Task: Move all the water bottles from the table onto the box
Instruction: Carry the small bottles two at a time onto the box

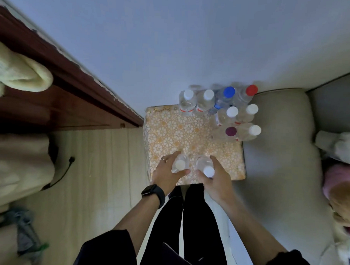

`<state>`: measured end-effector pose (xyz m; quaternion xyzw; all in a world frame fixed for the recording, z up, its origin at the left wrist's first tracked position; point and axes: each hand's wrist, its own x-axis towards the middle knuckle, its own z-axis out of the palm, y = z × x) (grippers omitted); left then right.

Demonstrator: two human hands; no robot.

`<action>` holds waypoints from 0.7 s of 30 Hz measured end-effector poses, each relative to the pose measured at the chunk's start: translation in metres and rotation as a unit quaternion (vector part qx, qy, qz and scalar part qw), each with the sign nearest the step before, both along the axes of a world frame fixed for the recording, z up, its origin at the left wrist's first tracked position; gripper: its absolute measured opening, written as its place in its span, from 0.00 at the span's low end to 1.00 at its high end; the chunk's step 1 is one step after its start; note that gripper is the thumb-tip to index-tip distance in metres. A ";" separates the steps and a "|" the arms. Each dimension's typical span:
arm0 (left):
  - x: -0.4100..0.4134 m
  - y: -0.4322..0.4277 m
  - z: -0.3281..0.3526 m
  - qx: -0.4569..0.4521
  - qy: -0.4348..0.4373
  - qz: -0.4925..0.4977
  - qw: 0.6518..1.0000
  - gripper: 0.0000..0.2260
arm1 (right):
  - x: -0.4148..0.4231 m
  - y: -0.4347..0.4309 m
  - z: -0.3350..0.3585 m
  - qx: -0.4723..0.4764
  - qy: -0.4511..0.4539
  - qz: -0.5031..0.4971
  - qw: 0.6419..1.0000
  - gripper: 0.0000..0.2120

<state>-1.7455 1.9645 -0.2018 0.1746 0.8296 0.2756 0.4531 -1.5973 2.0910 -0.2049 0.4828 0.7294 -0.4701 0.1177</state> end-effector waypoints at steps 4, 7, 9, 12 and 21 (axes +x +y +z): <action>-0.003 0.009 -0.005 -0.027 0.016 -0.027 0.999 0.33 | -0.004 0.007 -0.008 0.000 -0.009 0.000 1.000 0.37; -0.005 0.007 -0.003 -0.036 0.020 -0.050 0.998 0.37 | -0.002 0.013 -0.005 0.006 -0.009 0.029 1.000 0.41; -0.005 0.000 0.001 -0.022 0.029 -0.057 0.998 0.39 | 0.000 0.016 -0.001 0.020 -0.016 0.058 0.998 0.43; -0.004 -0.006 0.007 0.018 0.068 -0.055 0.996 0.33 | 0.003 0.018 0.013 0.063 -0.044 0.087 0.993 0.39; -0.011 0.011 0.008 0.021 0.108 -0.103 0.989 0.13 | -0.013 0.021 0.039 0.136 -0.086 0.195 0.968 0.19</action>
